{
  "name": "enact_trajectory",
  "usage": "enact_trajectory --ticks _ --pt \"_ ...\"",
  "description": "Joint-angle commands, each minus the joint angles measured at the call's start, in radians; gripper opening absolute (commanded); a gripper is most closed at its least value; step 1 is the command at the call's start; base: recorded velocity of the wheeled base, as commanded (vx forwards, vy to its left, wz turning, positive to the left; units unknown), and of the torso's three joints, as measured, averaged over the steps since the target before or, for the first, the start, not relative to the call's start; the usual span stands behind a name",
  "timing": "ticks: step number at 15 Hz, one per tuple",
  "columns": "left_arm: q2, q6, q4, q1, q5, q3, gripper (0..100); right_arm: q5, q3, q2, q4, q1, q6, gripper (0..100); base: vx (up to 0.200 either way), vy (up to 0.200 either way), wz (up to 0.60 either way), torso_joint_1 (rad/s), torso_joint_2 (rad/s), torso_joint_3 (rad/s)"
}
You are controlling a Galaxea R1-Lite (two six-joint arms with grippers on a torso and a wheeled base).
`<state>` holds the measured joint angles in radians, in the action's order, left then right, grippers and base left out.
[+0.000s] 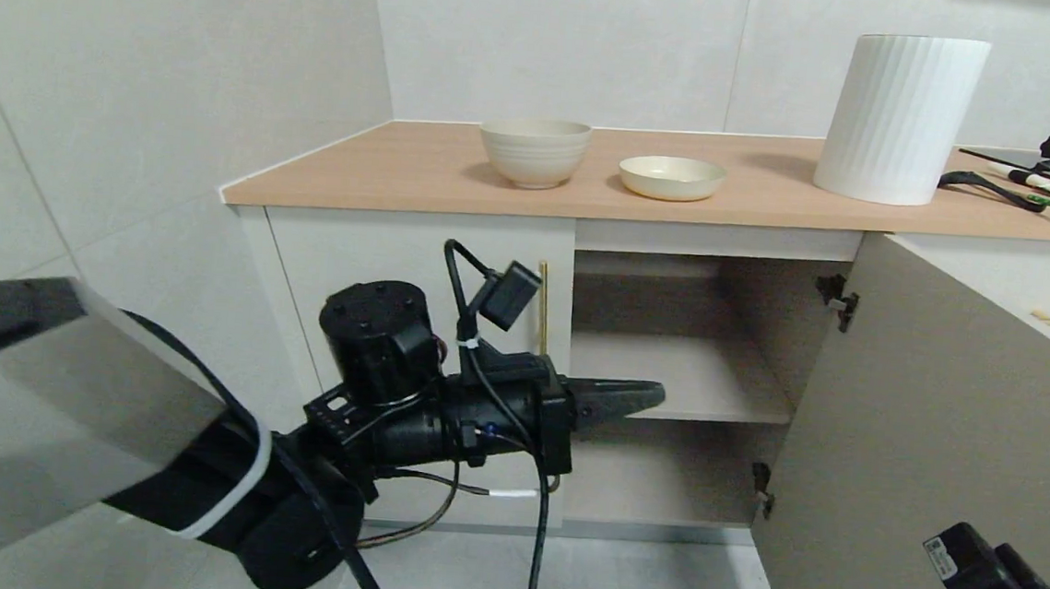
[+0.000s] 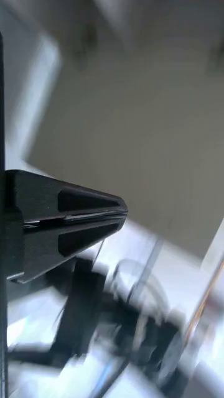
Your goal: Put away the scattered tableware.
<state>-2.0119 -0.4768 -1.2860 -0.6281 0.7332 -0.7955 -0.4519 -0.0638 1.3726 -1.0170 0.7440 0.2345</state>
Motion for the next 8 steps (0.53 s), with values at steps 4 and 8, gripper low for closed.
enact_trajectory --ticks 4,8 --pt "0.427 0.265 0.597 0.09 -0.403 0.065 0 0.305 -0.125 0.143 0.002 -0.002 0.011 100 0.0 0.0 0.0 0.0 0.0 0.0" --pt "0.717 0.265 0.86 0.14 -0.529 0.16 0 0.374 -0.481 0.053 0.417 -0.107 -0.006 100 0.0 0.0 0.0 0.0 0.0 0.0"
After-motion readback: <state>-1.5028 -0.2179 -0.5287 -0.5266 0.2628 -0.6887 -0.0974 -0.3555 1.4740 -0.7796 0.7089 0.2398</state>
